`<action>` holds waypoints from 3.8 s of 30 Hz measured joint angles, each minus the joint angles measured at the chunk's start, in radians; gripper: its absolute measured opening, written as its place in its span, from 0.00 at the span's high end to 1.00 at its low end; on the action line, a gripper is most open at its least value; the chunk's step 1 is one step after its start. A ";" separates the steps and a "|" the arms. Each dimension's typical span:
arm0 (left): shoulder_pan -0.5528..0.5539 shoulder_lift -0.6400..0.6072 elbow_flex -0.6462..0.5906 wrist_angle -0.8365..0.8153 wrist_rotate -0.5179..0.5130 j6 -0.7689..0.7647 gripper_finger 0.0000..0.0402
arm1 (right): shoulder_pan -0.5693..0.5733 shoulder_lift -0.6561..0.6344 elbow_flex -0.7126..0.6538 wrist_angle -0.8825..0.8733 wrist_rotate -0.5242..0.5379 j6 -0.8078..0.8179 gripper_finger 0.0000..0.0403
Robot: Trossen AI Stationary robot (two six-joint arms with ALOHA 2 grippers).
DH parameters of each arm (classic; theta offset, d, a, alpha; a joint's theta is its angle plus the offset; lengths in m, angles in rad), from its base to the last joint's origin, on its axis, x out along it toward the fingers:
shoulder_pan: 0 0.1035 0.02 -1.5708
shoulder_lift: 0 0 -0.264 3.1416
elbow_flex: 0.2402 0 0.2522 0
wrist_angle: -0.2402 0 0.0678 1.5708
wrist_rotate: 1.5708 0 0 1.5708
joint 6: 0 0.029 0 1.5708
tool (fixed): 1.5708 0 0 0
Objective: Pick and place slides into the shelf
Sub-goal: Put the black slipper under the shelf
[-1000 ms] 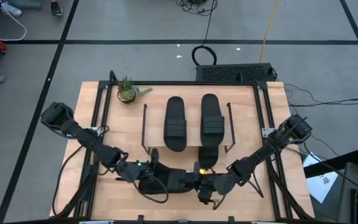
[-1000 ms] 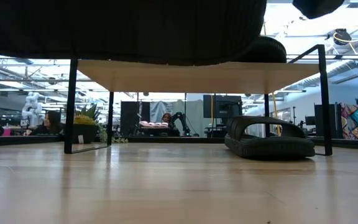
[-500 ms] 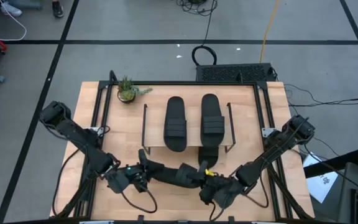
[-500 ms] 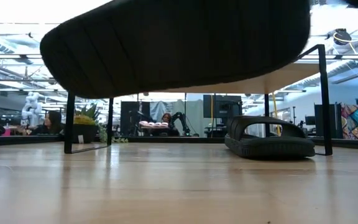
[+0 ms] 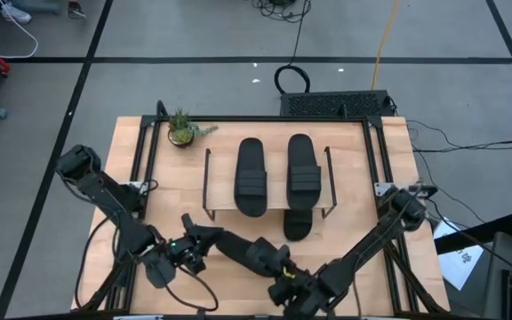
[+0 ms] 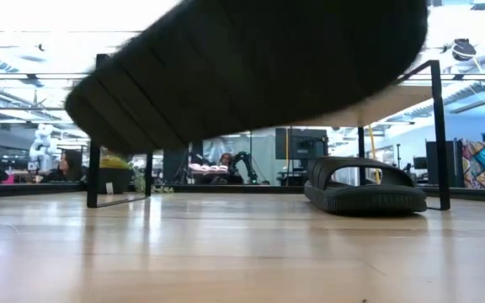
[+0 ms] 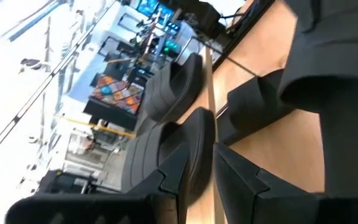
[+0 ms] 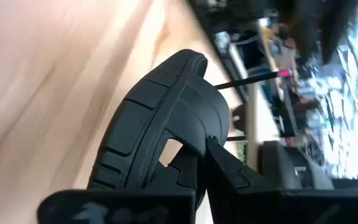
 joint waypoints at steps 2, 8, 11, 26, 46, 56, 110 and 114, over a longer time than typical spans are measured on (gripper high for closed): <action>-0.013 0.000 0.000 -0.028 -0.027 -0.040 0.80 | -0.001 0.042 0.083 -0.056 0.032 0.042 1.00; -0.080 0.000 -0.001 -0.140 -0.037 -0.184 0.80 | -0.017 0.145 0.271 -0.232 -0.018 0.134 1.00; -0.125 0.000 -0.002 -0.157 -0.066 -0.228 0.80 | -0.016 0.176 0.325 -0.337 -0.018 0.217 1.00; -0.261 0.000 -0.002 0.019 -0.190 -0.129 0.80 | -0.053 0.198 0.350 -0.760 -0.080 0.690 1.00; -0.252 0.001 -0.002 0.057 -0.189 -0.119 0.80 | -0.203 0.282 0.345 -0.537 -0.323 0.486 0.99; -0.252 0.001 -0.002 0.056 -0.150 -0.161 0.80 | -0.214 0.288 0.343 -0.426 -0.430 0.460 0.98; -0.254 0.001 -0.002 -0.052 0.014 -0.373 0.80 | -0.314 0.287 0.332 -0.222 -0.672 0.616 0.54; -0.254 0.001 -0.002 -0.054 0.056 -0.373 0.80 | -0.308 0.287 0.332 -0.224 -0.666 0.592 0.52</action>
